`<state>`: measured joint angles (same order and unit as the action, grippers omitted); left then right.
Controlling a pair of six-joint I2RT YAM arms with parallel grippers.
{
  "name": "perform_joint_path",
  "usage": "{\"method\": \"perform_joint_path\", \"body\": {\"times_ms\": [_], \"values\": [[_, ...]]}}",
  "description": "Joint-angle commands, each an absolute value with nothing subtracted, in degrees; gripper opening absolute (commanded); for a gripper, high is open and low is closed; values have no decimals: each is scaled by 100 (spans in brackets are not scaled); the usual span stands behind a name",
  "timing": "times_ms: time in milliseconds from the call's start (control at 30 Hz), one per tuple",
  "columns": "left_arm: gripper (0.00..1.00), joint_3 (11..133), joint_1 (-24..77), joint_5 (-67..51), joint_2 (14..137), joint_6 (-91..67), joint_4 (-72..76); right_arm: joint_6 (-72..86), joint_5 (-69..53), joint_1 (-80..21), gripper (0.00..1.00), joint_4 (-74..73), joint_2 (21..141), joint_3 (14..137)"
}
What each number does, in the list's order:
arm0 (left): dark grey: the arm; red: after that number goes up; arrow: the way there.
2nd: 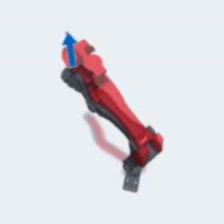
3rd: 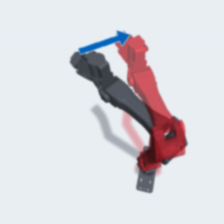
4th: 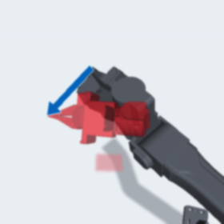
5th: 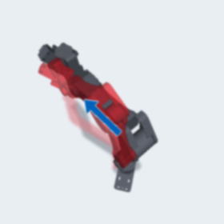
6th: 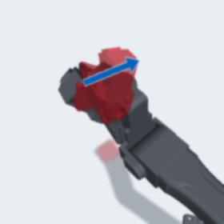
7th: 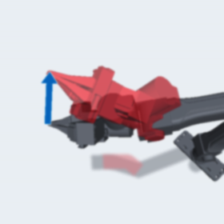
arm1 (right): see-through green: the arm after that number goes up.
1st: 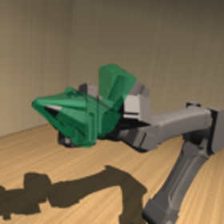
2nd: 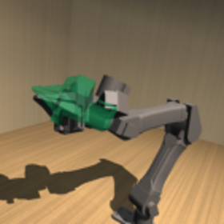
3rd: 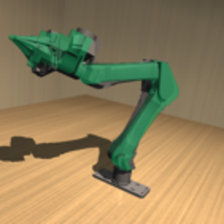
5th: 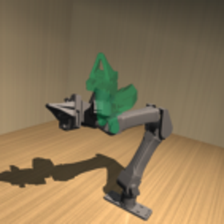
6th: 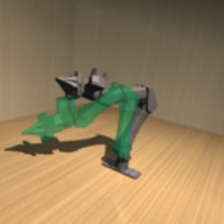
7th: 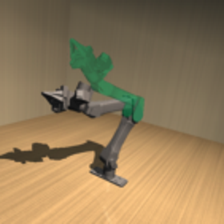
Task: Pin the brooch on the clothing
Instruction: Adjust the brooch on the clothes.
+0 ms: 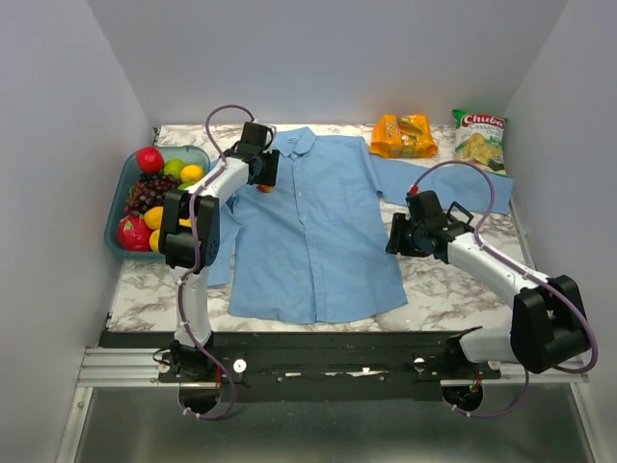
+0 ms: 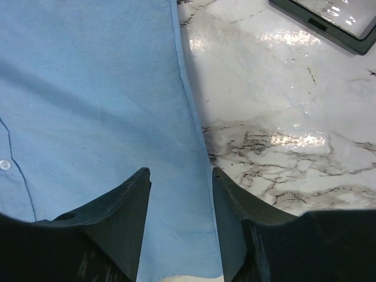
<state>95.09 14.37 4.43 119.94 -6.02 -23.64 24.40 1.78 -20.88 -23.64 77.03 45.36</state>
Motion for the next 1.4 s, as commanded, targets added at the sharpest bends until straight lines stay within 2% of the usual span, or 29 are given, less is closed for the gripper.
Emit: {"method": "perform_joint_path", "body": {"times_ms": [0,67,167,633,700,733,767,867,967,1100,1167,1367], "values": [[67,9545,1345,510,12339,-571,-2347,2382,35,-2048,55,-2312,7410,4422],[60,9632,1345,545,12479,-571,-2460,2391,35,-2057,55,-2312,7339,4368],[57,9914,1336,527,12612,-510,-2479,2391,44,-2048,55,-2312,7278,4307],[54,11373,1195,651,13535,-642,-3489,2443,44,-2048,55,-2364,6961,4175],[57,11400,1178,519,13535,-598,-3481,2461,35,-2048,56,-2355,7013,4201],[62,11347,1178,484,13483,-606,-3463,2478,70,-2048,56,-2373,7048,4245],[72,11251,1178,431,13291,-606,-3263,2470,96,-2048,57,-2373,7162,4297],[85,10733,1169,316,12825,-642,-2858,2338,202,-2048,60,-2434,7417,4718],[89,10670,1116,282,12648,-676,-2839,2163,360,-2039,63,-2434,7856,5359],[85,10968,906,115,12788,-826,-3032,1890,369,-1960,64,-2540,8796,6423],[77,11004,765,1,12884,-887,-3085,1741,430,-1916,64,-2654,9429,7150],[72,11065,370,-737,13209,-1327,-3094,1371,650,-1758,64,-3295,11220,9006]]}}
